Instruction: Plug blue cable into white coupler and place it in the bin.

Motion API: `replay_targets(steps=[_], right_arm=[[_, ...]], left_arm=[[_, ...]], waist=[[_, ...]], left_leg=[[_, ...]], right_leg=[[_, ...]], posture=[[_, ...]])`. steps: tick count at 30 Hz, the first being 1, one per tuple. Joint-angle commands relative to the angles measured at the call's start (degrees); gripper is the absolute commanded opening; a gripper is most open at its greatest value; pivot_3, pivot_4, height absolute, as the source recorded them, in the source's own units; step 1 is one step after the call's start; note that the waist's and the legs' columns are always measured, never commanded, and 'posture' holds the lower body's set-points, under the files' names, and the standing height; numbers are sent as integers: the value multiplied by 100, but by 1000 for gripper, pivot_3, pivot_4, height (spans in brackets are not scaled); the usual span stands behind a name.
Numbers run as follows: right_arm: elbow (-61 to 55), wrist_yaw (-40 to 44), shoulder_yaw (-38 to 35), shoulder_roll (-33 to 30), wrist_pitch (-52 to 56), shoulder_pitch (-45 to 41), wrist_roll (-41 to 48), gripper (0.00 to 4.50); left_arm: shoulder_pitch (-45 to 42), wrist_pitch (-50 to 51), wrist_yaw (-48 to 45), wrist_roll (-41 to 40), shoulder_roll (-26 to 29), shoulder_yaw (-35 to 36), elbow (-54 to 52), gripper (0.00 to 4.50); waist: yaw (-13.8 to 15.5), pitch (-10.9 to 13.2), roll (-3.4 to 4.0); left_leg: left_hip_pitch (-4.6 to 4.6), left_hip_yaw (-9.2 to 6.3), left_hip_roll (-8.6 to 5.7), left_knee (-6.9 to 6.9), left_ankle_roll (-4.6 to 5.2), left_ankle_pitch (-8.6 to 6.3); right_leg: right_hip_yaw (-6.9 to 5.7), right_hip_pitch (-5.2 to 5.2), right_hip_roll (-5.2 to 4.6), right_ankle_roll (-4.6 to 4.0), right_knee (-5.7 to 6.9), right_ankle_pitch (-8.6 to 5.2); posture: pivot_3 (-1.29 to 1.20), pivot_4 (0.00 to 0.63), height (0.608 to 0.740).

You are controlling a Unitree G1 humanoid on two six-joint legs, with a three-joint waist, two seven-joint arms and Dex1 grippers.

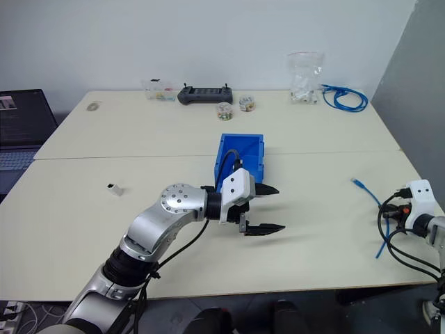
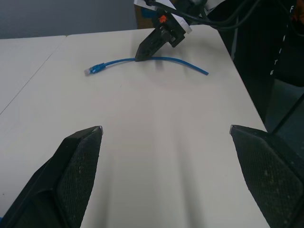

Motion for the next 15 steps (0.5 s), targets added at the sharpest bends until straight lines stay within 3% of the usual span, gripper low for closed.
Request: replay_targets(steps=[1,9,13,15], right_arm=[[-555,481,-3,-219,-96,228,112,14],[-3173,1478,-160,-868,247,671,800,14],[-4455,1797,463,-1047,358,500,994,14],[-4720,1770,1072,-838,268,125,847,14]], left_arm=[[72,-123,-58,-11,164,119,-124,4500],[1249,-37,138,-253,990,1107,-672,4500],[1955,6,377,-360,1347,1826,-902,4500],[2311,-15,426,-429,1497,2161,-980,4500]], waist=[[1,0,1],[-28,8,26],[12,9,23],[17,13,14]], left_leg=[[0,0,0,0,0,0],[3,12,11,-2,0,0],[-2,-8,21,-3,0,-1],[-4,-12,21,-1,0,-1]], right_leg=[[0,0,0,0,0,0],[6,-13,-7,14,3,-8],[0,-11,-5,24,0,-14],[-5,-9,-6,25,-5,-15]], posture=[[0,150,740],[0,150,740],[0,150,740],[0,150,740]])
